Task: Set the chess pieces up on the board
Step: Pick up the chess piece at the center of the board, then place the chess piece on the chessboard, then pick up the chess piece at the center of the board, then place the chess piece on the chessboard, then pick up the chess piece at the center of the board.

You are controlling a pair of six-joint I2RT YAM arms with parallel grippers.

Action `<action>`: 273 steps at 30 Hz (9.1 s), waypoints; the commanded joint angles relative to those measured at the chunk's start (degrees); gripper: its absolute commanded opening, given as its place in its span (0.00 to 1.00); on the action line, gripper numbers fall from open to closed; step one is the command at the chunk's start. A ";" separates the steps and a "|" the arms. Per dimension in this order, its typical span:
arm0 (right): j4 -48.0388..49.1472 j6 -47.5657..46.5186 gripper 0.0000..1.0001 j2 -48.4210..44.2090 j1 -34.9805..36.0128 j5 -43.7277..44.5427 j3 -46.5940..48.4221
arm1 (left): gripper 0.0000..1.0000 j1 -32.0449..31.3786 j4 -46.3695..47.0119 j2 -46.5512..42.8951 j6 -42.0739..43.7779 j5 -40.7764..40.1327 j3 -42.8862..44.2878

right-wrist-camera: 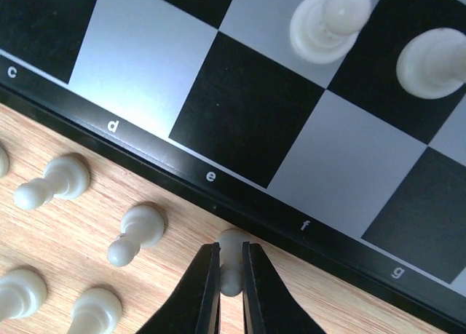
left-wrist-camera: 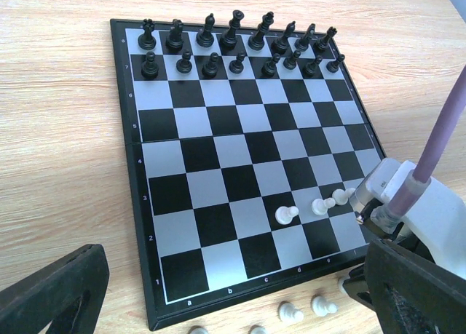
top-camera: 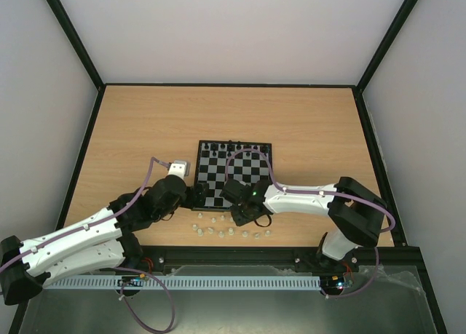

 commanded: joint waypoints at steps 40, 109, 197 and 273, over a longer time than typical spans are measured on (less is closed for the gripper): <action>-5.01 -8.92 0.06 -1.40 -14.90 4.64 4.53 | 0.99 0.29 -0.33 2.12 -0.42 -0.81 -0.16; -1.19 -1.95 0.27 4.03 2.67 -0.63 7.31 | 0.99 0.33 -3.75 -6.87 -2.99 -3.63 -0.25; -7.92 -7.68 0.26 -6.97 -18.87 7.54 1.53 | 0.99 0.16 0.38 3.53 -1.53 2.72 0.27; -11.88 -8.61 0.36 -30.84 -18.86 4.35 1.45 | 0.03 -3.77 -7.23 34.73 7.48 1.37 17.16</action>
